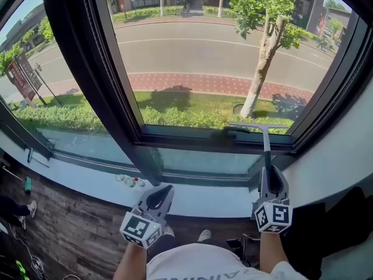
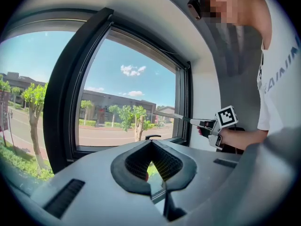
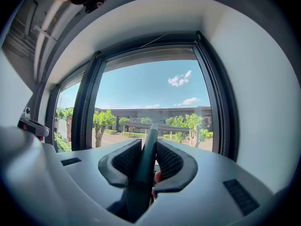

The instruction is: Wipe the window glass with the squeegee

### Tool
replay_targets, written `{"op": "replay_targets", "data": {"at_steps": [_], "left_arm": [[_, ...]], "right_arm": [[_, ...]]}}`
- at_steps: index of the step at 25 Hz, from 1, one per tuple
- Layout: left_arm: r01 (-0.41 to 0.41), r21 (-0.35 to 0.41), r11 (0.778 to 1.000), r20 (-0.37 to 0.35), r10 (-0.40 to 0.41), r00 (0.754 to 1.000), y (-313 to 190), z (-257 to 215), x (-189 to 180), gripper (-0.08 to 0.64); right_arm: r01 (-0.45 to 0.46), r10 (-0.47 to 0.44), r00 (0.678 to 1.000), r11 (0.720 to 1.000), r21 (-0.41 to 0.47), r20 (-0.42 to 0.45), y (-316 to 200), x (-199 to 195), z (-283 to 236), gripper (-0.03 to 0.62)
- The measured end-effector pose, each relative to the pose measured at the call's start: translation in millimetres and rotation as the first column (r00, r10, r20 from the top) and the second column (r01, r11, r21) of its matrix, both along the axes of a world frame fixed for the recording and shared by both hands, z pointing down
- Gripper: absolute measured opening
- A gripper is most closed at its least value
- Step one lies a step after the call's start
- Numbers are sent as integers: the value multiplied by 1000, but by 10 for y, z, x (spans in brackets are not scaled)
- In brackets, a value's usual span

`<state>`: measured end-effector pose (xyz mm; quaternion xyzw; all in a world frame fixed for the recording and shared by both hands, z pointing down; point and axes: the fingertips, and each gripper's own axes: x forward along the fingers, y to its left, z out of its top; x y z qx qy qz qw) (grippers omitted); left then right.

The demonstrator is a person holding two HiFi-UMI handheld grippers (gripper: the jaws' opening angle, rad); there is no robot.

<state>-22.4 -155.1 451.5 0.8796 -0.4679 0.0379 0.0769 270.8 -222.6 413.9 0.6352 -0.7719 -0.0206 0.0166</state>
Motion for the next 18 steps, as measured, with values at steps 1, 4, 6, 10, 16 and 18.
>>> {"op": "replay_targets", "data": {"at_steps": [1, 4, 6, 10, 16, 18], "left_arm": [[15, 3, 1000, 4, -15, 1000, 20, -8, -12, 15], [52, 3, 999, 4, -52, 999, 67, -8, -53, 14], [60, 0, 998, 6, -60, 998, 94, -3, -124, 14], [60, 8, 998, -5, -60, 998, 69, 13, -368, 15], [3, 43, 999, 7, -3, 1000, 44, -73, -960, 15], [-13, 44, 999, 10, 12, 1000, 35, -81, -1223, 14]], "right_arm": [[9, -9, 1000, 1000, 10, -3, 18, -1, -30, 100], [32, -31, 1000, 999, 30, -3, 26, -5, -99, 100], [38, -39, 999, 999, 29, 12, 32, -65, -105, 100], [39, -39, 999, 999, 12, 11, 124, -309, -47, 100], [-11, 11, 999, 1000, 16, 43, 262, -921, -71, 100], [-22, 21, 999, 1000, 22, 50, 293, -1185, -103, 100]]}}
